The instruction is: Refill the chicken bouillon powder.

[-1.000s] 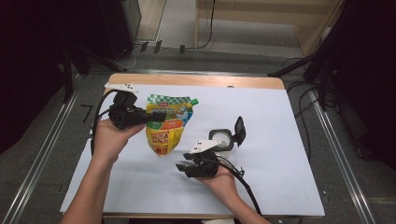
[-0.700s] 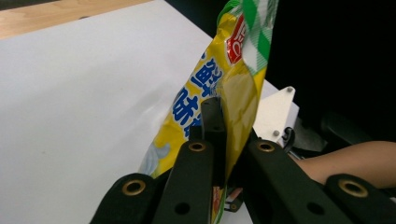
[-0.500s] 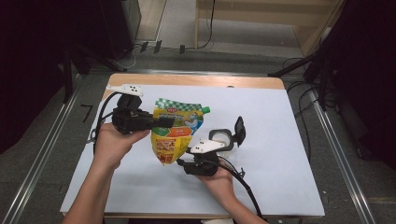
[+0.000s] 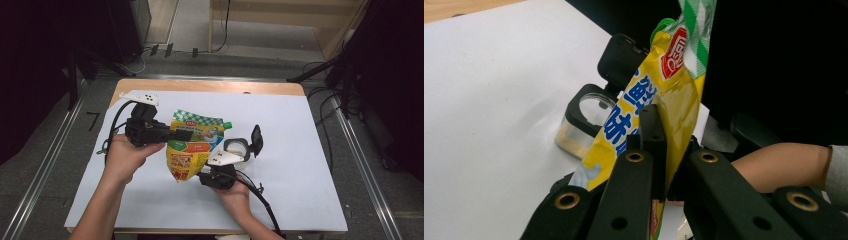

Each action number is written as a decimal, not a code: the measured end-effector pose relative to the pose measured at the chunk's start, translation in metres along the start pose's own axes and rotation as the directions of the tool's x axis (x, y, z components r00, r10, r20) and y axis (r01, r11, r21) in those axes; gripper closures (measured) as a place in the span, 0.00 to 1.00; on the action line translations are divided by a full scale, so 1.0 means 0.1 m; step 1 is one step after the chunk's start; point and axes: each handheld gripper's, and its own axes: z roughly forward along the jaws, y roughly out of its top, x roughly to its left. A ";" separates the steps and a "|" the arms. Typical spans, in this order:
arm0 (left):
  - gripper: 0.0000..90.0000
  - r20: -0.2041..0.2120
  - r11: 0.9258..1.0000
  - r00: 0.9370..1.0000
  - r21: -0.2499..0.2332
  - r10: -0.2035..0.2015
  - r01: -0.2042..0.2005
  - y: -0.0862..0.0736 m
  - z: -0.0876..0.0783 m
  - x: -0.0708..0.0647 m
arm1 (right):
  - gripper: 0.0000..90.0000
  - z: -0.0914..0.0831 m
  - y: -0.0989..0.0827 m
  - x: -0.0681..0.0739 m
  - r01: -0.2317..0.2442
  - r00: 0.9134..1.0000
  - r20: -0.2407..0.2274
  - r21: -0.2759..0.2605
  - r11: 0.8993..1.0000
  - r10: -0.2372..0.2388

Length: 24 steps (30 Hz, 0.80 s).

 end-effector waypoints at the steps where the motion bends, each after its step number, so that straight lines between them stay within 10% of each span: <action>1: 1.00 0.006 1.000 1.000 -0.002 -0.004 0.004 0.00 0.00 0.00 | 0.63 0.00 0.00 -0.01 -0.005 1.000 0.001 -0.010 1.000 0.005; 10: 1.00 0.020 0.999 0.999 -0.013 -0.046 0.046 -0.03 0.05 0.09 | 0.63 -0.03 0.01 0.04 0.022 1.000 -0.012 -0.048 0.999 -0.022; 24: 1.00 -0.109 0.999 0.993 -0.021 -0.034 0.032 -0.05 0.05 0.13 | 0.67 -0.08 0.05 0.16 0.127 0.992 -0.010 -0.035 0.991 -0.127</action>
